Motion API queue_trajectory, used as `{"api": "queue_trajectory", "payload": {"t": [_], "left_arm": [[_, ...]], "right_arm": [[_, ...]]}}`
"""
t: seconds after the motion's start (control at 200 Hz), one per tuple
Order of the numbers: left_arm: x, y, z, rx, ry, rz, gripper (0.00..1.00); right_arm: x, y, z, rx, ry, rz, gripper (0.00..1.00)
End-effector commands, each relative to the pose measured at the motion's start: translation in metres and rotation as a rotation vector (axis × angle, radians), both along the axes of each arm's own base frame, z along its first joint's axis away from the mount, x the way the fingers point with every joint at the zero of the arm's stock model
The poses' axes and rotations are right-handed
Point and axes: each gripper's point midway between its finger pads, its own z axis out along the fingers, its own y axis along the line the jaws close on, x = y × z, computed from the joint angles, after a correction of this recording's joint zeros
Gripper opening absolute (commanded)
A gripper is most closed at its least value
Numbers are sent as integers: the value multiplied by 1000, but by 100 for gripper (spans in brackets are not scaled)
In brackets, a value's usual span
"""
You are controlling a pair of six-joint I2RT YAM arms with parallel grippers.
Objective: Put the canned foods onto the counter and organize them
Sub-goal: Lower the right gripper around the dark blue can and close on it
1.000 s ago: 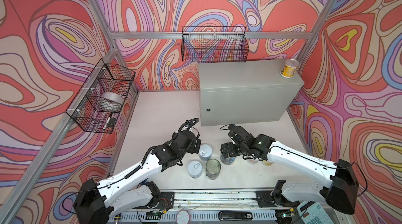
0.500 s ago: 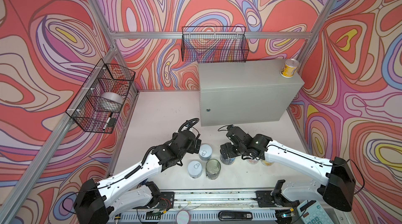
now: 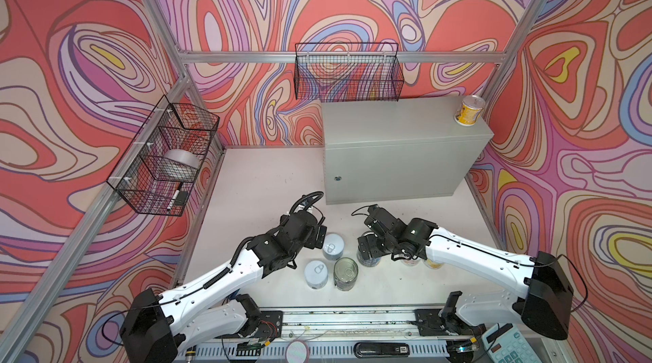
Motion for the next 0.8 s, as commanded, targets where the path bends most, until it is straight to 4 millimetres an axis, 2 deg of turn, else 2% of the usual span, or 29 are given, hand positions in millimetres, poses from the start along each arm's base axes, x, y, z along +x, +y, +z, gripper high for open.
{"api": "queue_trajectory", "payload": {"t": [0.0,0.24,0.341,0.501,0.631,0.796], "left_arm": [[2,-5,1,-4,-7,-13,100],[1,-4,-2,-5,-2,-13,100],[1,-3,-2,-4,-3,-12,100],[-1,-4,-2,-11,-4,-19,100],[-3,-4,-2,-21,-5,-25,100],[-4,-3,-1,-27,-5,-27,100]], "right_arm": [[-4,-8,-8,-48,7,-14,98],[-4,-10,-11,-51,7,-24,96],[-5,-8,-12,-38,10,-24,87],[-8,-3,-15,-13,28,-11,82],[-8,-4,-15,-18,30,-16,71],[-8,0,-12,4,28,-11,66]]}}
